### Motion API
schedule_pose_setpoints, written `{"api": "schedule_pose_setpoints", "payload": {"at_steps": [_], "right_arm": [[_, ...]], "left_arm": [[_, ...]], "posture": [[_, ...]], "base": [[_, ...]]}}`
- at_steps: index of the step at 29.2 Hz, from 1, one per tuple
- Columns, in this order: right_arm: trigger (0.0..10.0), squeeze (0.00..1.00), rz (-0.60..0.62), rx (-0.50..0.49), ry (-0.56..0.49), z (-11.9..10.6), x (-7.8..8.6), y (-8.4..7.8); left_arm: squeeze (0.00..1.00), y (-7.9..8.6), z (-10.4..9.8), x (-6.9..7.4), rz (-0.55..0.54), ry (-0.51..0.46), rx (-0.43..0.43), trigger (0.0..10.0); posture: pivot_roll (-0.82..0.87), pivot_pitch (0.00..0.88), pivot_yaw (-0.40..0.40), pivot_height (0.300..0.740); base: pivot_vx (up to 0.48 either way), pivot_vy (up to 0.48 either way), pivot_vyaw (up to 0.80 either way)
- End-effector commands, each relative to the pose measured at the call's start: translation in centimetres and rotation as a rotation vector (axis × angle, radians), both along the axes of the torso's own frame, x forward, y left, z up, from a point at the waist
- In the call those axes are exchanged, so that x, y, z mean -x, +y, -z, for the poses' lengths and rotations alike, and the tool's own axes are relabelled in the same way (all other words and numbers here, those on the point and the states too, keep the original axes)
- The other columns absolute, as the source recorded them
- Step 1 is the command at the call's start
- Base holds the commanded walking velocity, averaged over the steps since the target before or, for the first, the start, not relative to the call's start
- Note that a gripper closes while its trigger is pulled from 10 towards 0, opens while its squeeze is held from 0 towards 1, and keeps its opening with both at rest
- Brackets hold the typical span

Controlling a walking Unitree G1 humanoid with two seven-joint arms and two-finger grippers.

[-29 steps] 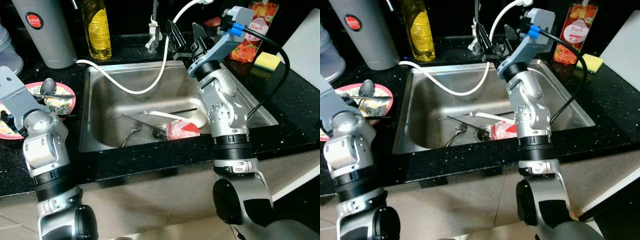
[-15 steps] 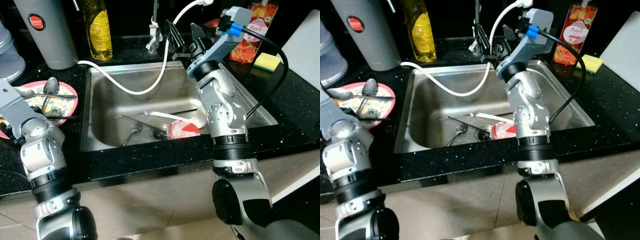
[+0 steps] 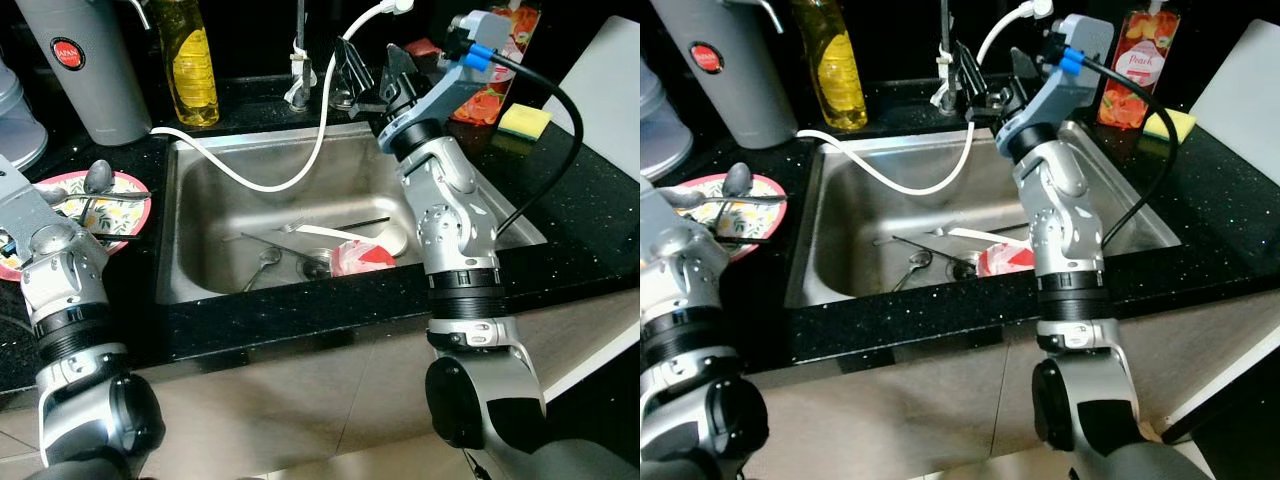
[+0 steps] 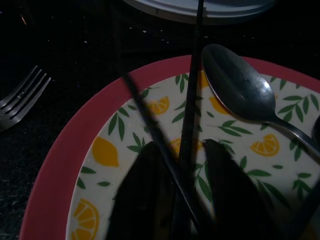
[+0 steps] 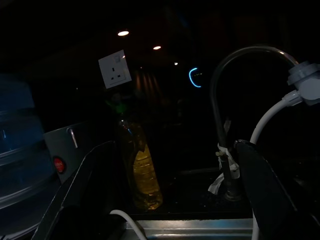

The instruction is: Kitchen organization

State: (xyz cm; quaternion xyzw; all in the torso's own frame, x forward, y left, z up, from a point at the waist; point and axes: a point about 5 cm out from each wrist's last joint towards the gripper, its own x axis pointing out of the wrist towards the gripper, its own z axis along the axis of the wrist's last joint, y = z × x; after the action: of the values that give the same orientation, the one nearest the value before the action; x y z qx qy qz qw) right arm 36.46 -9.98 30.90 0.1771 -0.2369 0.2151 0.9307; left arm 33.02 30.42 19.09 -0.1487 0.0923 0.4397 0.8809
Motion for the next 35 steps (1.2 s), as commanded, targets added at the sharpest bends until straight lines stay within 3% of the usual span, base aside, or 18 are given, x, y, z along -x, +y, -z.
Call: {"api": "schedule_pose_setpoints", "payload": {"at_steps": [1, 13, 19, 20, 21, 22, 24, 25, 35], "right_arm": [[10.0, 0.0, 0.004, -0.007, 0.003, 0.0, 0.1, -0.3], [10.0, 0.0, 0.004, -0.004, 0.005, -0.2, 0.1, -0.4], [10.0, 0.0, 0.0, -0.004, 0.008, -0.1, 0.1, -0.3], [10.0, 0.0, -0.001, -0.004, 0.009, -0.1, 0.1, -0.3], [10.0, 0.0, -0.001, -0.004, 0.009, -0.1, 0.1, -0.3], [10.0, 0.0, -0.001, -0.004, 0.01, -0.1, 0.1, -0.3], [10.0, 0.0, -0.002, -0.004, 0.01, -0.1, 0.1, -0.3], [10.0, 0.0, -0.002, -0.004, 0.009, -0.1, 0.1, -0.3], [10.0, 0.0, -0.002, -0.004, 0.006, -0.2, 0.1, -0.3]], "left_arm": [[0.0, 0.3, 1.3, 0.1, 0.002, 0.046, 0.043, 0.0], [0.0, 0.4, 1.7, 0.3, -0.009, 0.041, 0.015, 0.0], [0.0, 0.3, 0.6, 0.2, 0.029, -0.009, -0.049, 0.0], [0.0, 0.3, 0.4, 0.1, 0.033, -0.005, -0.069, 5.8], [0.0, 0.3, 0.4, 0.1, 0.033, -0.005, -0.069, 5.8], [0.0, 0.3, 0.3, 0.1, 0.033, 0.003, -0.087, 10.0], [0.0, 0.3, 0.3, 0.1, 0.031, 0.005, -0.088, 10.0], [0.0, 0.3, 0.3, 0.1, 0.041, -0.005, -0.095, 0.0], [0.0, 0.7, 0.2, -0.1, 0.059, -0.026, -0.107, 0.0]], "posture": [[0.18, 0.0, 0.047, 0.74], [0.18, 0.0, 0.036, 0.74], [0.18, 0.0, 0.033, 0.74], [0.18, 0.0, 0.033, 0.74], [0.18, 0.0, 0.033, 0.74], [0.19, 0.0, 0.033, 0.74], [0.19, 0.0, 0.033, 0.74], [0.18, 0.0, 0.033, 0.74], [0.18, 0.0, 0.034, 0.74]], "base": [[0.0, 0.0, 0.0], [0.0, 0.0, 0.0], [0.0, 0.0, 0.0], [0.0, 0.0, 0.0], [0.0, 0.0, 0.0], [0.0, 0.0, 0.0], [0.0, 0.0, 0.0], [0.0, 0.0, 0.0], [0.0, 0.0, 0.0]]}}
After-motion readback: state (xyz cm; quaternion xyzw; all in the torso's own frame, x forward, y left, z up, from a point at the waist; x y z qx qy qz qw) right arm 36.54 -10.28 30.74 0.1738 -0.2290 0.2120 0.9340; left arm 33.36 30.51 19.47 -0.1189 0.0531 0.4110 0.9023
